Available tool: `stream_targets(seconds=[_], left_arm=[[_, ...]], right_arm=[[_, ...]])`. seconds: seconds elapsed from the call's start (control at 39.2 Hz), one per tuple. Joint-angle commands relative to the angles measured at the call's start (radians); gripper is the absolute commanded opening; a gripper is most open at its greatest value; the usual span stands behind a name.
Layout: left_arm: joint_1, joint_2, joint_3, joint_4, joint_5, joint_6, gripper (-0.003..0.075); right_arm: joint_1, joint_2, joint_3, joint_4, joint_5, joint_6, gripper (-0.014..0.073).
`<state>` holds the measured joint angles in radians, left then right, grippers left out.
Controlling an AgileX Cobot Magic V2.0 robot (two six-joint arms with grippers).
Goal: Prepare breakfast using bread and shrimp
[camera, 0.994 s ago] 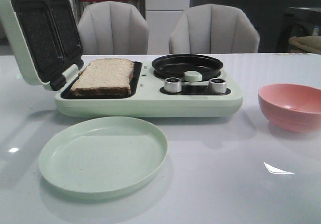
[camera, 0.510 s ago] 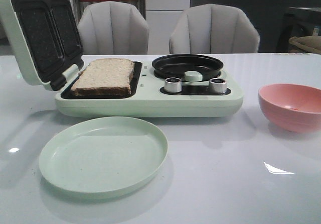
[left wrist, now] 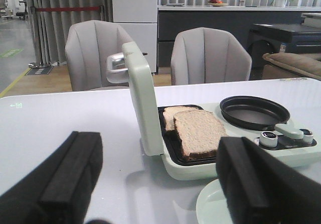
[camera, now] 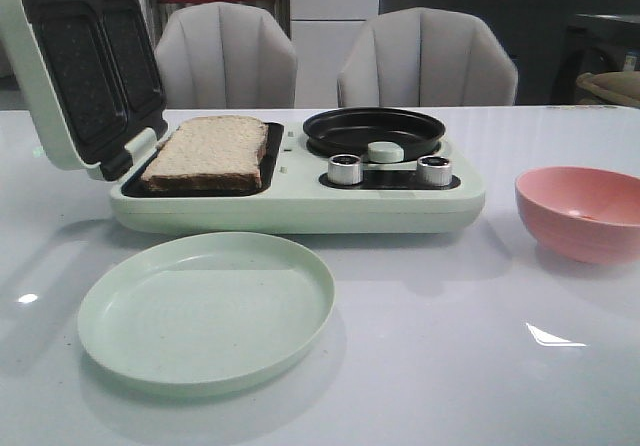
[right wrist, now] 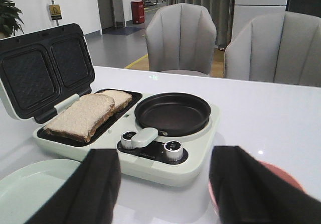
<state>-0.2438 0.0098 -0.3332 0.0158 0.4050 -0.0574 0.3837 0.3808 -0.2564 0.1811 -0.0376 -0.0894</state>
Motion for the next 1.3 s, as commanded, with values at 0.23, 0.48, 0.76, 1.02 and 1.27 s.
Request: stream_targets(seconds=[0.23, 0.48, 0.76, 1.02, 1.27], left_arm=[[-0.007, 0.041, -0.035, -0.051, -0.099, -0.01, 0.0532], [-0.007, 0.296, -0.194, -0.082, -0.065, -0.01, 0.0531], [-0.007, 0.66, -0.426, -0.103, -0.055, -0.01, 0.0531], [-0.007, 0.945, -0.633, -0.115, -0.057, -0.013, 0.0531], [0.072, 1.121, -0.753, -0.169, -0.083, -0.018, 0.053]], right_arm=[[-0.007, 0.003, -0.029, -0.002, -0.074, -0.004, 0.0495], [-0.007, 0.003, -0.029, -0.002, -0.074, -0.004, 0.0495], [-0.007, 0.003, -0.029, -0.002, -0.074, -0.004, 0.0495], [-0.007, 0.003, -0.029, -0.002, -0.074, -0.004, 0.0495], [-0.007, 0.003, -0.029, -0.002, -0.074, -0.004, 0.0495]])
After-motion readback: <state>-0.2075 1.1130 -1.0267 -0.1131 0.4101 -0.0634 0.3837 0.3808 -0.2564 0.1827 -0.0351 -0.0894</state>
